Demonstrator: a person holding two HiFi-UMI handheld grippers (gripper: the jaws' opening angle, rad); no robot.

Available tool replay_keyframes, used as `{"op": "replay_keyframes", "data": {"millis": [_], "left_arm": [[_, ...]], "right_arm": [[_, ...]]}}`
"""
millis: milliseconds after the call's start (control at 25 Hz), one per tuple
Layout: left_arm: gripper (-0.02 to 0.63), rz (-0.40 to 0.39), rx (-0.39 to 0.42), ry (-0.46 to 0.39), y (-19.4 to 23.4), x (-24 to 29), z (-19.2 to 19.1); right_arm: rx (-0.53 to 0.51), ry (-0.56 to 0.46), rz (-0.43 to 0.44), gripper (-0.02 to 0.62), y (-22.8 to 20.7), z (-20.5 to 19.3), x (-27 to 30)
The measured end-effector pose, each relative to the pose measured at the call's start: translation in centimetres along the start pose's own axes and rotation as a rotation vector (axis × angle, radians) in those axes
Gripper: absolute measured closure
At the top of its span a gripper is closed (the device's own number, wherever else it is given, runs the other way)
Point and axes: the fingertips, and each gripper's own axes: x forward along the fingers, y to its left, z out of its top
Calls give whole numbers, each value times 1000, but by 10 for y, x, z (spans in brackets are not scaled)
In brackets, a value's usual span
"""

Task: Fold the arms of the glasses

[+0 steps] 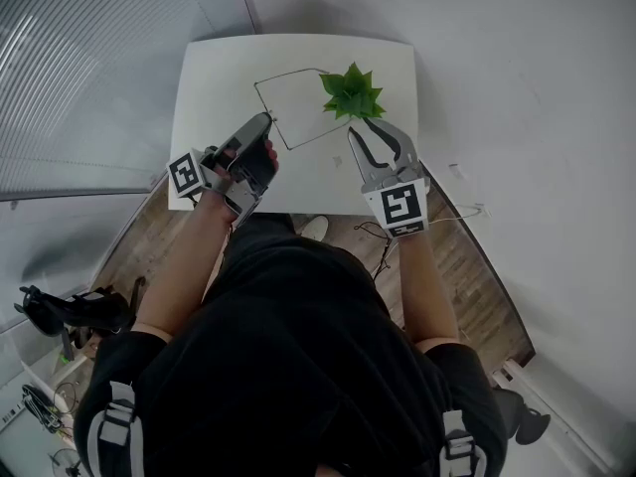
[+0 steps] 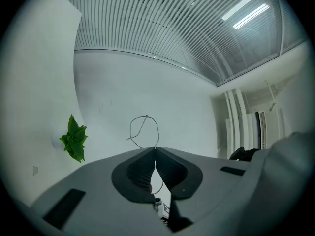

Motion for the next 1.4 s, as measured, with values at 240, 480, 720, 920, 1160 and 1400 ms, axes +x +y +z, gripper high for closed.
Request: {"op": "replay_keyframes", "data": {"millis": [240, 480, 720, 920, 1160, 1400], "left_arm": [[594, -3, -4, 1, 1, 4, -2], [594, -3, -6, 2, 0, 8, -3], [594, -2, -11, 5, 2, 12, -5], [594, -3, -16, 7, 1, 14, -6], [594, -2, -18, 13, 2, 14, -9], [594, -2, -29, 25, 1, 13, -14]], "right_arm": [[-159, 77, -28, 480, 2, -13, 8], [-233, 110, -48, 482, 0, -15, 9], [-305, 138, -72, 491, -5, -22, 9], [-378, 158, -91, 509, -7, -24, 9], [-403, 164, -110, 549, -10, -25, 8], [-422, 166, -107, 552, -8, -25, 7]]}}
